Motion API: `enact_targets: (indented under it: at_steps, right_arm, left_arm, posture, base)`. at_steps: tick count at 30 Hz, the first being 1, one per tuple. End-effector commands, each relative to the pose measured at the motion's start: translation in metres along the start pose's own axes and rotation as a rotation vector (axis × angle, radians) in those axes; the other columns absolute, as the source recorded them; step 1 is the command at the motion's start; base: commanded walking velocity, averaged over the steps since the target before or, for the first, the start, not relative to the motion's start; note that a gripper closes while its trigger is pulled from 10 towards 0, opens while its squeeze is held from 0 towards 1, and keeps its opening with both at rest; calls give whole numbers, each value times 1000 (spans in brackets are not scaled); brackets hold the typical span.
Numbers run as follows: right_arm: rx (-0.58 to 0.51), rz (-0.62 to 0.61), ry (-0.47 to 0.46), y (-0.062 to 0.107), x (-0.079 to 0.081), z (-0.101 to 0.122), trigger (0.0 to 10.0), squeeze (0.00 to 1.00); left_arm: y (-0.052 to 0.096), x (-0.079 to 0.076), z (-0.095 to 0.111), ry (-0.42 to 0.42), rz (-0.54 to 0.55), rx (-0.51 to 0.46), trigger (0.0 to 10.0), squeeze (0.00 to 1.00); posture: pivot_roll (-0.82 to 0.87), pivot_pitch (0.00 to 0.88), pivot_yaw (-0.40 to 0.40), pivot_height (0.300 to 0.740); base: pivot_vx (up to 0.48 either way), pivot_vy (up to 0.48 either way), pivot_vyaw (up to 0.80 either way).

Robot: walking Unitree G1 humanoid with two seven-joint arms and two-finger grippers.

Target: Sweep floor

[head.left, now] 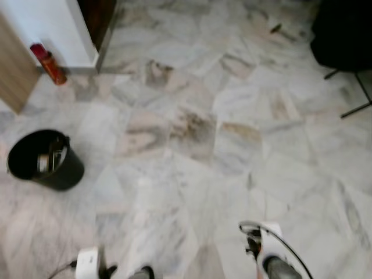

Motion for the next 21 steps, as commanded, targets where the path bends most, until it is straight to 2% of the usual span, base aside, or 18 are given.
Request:
enact_targets:
  at_steps: [1, 14, 21]
  right_arm:
    - [74, -15, -97, 8, -3, -28, 10000, 0]
    - [67, -18, -118, 7, 2, -27, 10000, 0]
    - [67, -18, -116, 7, 0, -27, 10000, 0]
  left_arm:
    - [1, -6, -7, -8, -18, 24, 10000, 0]
    - [1, 0, -5, -32, -19, 32, 10000, 0]
    - [-1, 1, 0, -11, -5, 17, 10000, 0]
  posture:
    - [-162, 255, 21, 740]
    - [-148, 233, 50, 740]
    - [-133, 233, 36, 740]
  base:
    - [360, 0, 0]
    - [369, 0, 0]
    - [372, 0, 0]
Point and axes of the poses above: a point about 5 cm out from each wrist's last joint towards the gripper, its own y axis pointing back from the gripper into the wrist, its own z axis along the axis of the wrist's last joint, x = y × z, the point moved 4 cm from there along -y, pointing out of the wrist towards the gripper, and after that the axes turned 2 degrees about -y, right-handed, at the moved point
